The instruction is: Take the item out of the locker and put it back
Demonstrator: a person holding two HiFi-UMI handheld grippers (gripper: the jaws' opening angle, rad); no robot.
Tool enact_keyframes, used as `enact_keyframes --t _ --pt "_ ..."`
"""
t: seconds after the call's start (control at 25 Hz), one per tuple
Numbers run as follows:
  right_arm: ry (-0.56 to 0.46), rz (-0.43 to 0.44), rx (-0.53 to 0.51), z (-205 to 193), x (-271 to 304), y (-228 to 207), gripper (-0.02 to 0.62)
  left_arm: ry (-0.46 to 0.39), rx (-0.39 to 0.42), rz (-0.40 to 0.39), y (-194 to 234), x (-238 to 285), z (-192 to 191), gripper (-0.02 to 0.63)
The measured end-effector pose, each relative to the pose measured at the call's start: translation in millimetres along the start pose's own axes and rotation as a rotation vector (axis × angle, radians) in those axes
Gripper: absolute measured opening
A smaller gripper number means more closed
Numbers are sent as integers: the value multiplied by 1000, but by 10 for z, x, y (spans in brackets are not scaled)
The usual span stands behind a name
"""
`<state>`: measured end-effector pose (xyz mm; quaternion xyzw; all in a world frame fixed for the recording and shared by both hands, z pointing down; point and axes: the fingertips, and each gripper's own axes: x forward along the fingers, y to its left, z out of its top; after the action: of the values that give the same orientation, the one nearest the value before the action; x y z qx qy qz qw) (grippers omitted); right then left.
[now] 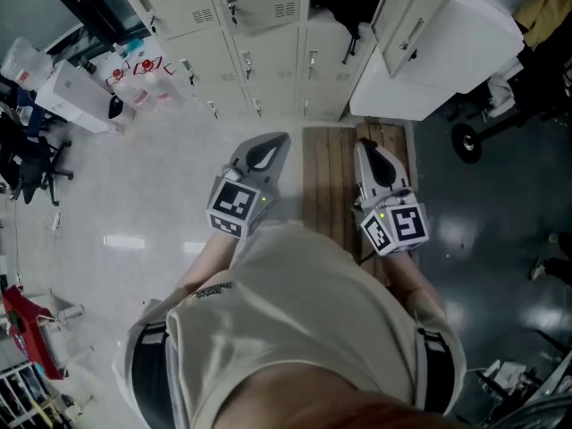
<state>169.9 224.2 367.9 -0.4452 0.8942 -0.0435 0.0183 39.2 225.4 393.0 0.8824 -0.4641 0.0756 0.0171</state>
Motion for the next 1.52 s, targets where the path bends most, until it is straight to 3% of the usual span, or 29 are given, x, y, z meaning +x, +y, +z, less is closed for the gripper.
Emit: enact_keyframes --t 0.28,0.52,1.0,1.52 --pt "4 8 -8 -56 398 -114 3 0 -11 -2 342 248 -82 12" --pt "3 -38 -58 -43 939 -306 3 -4 -9 -30 817 629 -71 12" --pt "28 -113 -10 -38 2025 -732 3 19 -1 -96 1774 1462 66 12" --pt "2 -216 -53 178 3126 -1171 3 -60 29 -200 2627 2306 453 12"
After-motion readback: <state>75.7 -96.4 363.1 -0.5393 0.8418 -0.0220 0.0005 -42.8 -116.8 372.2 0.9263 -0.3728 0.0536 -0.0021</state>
